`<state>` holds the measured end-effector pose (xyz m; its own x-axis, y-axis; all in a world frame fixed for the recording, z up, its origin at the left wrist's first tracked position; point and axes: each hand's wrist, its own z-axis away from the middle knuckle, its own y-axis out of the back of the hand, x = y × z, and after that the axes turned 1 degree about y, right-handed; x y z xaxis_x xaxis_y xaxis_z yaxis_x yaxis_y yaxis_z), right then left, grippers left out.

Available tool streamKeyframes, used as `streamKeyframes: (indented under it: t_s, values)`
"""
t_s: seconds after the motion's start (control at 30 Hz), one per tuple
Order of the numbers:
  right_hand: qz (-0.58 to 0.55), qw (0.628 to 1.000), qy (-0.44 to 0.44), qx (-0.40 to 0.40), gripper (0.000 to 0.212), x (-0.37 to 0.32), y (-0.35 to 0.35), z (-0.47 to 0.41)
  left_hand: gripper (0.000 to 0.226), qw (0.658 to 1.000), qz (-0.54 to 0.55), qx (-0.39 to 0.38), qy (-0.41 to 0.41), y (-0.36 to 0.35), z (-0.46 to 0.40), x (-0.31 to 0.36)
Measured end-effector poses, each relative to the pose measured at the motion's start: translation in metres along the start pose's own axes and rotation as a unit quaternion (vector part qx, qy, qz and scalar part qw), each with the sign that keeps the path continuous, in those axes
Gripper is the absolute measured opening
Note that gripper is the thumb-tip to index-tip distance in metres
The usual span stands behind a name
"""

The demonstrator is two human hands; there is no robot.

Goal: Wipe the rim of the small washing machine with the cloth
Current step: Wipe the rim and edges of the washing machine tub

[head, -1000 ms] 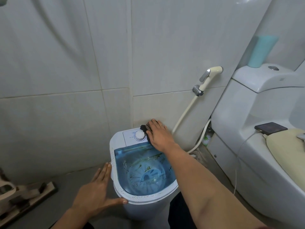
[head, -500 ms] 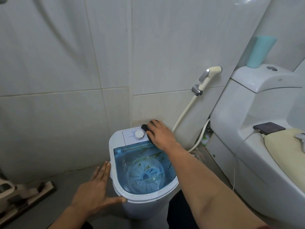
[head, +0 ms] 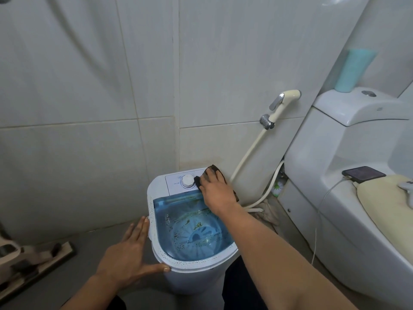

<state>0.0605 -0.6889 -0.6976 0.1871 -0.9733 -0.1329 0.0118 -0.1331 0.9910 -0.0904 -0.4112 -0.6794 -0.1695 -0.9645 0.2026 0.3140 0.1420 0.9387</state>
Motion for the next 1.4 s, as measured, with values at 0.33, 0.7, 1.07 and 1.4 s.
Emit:
streamKeyframes:
  t_s: [0.33, 0.7, 1.07, 1.4]
  values:
    - [-0.042, 0.999, -0.007, 0.024, 0.027, 0.014, 0.031, -0.029, 0.153, 1.000, 0.004, -0.003, 0.007, 0.003, 0.001, 0.001]
    - [-0.251, 0.962, -0.105, 0.021, 0.035, 0.029, 0.042, -0.032, 0.154, 1.000, -0.001, -0.009, 0.012, 0.002, -0.001, 0.003]
    - [-0.406, 0.900, -0.157, 0.028, 0.030, 0.059, 0.030, 0.013, 0.154, 1.000, 0.028, -0.002, 0.003, -0.006, -0.005, -0.002]
    - [-0.448, 0.863, -0.228, 0.048, 0.034, 0.043, 0.024, 0.038, 0.153, 0.999, -0.002, -0.043, -0.012, 0.011, -0.006, 0.002]
